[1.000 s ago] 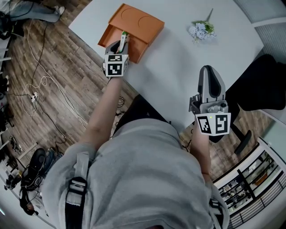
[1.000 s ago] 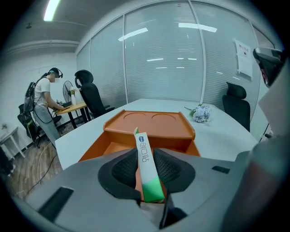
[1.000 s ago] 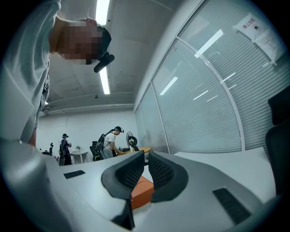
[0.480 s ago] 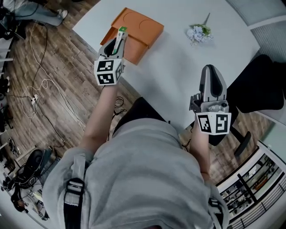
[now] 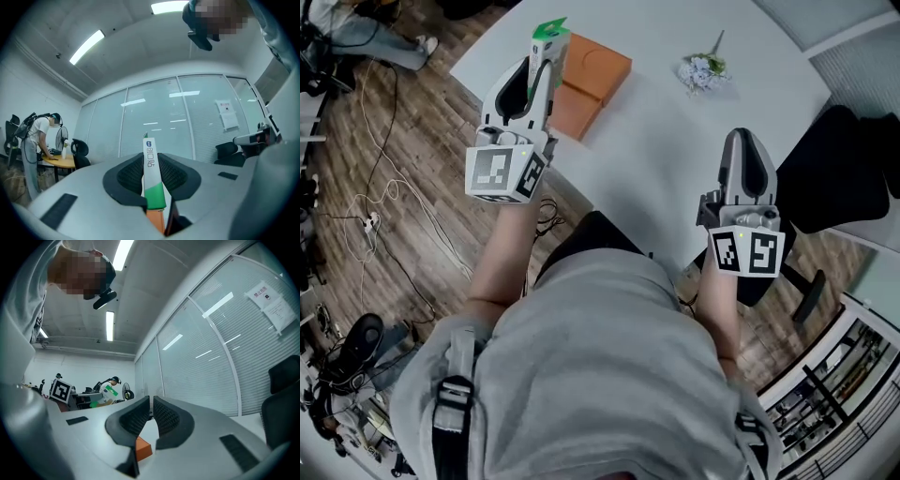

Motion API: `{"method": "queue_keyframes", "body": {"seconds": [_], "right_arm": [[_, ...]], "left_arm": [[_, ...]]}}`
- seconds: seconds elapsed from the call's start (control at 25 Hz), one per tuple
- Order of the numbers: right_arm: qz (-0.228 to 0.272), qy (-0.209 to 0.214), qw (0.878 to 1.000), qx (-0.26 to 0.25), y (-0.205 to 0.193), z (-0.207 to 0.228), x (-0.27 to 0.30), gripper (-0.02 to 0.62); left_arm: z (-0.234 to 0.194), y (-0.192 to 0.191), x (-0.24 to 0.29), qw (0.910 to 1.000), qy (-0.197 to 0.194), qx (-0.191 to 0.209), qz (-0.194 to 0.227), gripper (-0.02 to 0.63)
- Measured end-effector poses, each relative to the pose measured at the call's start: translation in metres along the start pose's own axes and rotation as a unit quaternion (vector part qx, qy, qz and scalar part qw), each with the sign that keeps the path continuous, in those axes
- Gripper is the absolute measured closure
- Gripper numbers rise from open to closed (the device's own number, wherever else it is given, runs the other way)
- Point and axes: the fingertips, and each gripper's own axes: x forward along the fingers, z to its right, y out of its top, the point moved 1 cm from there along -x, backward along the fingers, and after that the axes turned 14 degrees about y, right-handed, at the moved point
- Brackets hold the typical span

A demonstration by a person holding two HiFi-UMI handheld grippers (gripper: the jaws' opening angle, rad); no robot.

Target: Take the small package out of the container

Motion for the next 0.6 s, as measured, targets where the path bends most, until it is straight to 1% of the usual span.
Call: {"method": "queue_keyframes", "body": {"seconds": [0.2,0.6], "right_arm": [[0.004,-0.001,1.000,-0.010,0.005,-0.001,0.006,0.537],[-0.008,-0.018,1.000,-0.019,0.002,0.003,0.016,0.538]], "left_arm": [[0.012,0.020,-0.004,0.9997,-0.014,-0.014,0.016,0.506],[0.020,0.020,-0.009,0.9992,-0.026,-0.023,0.019,0.506]]}}
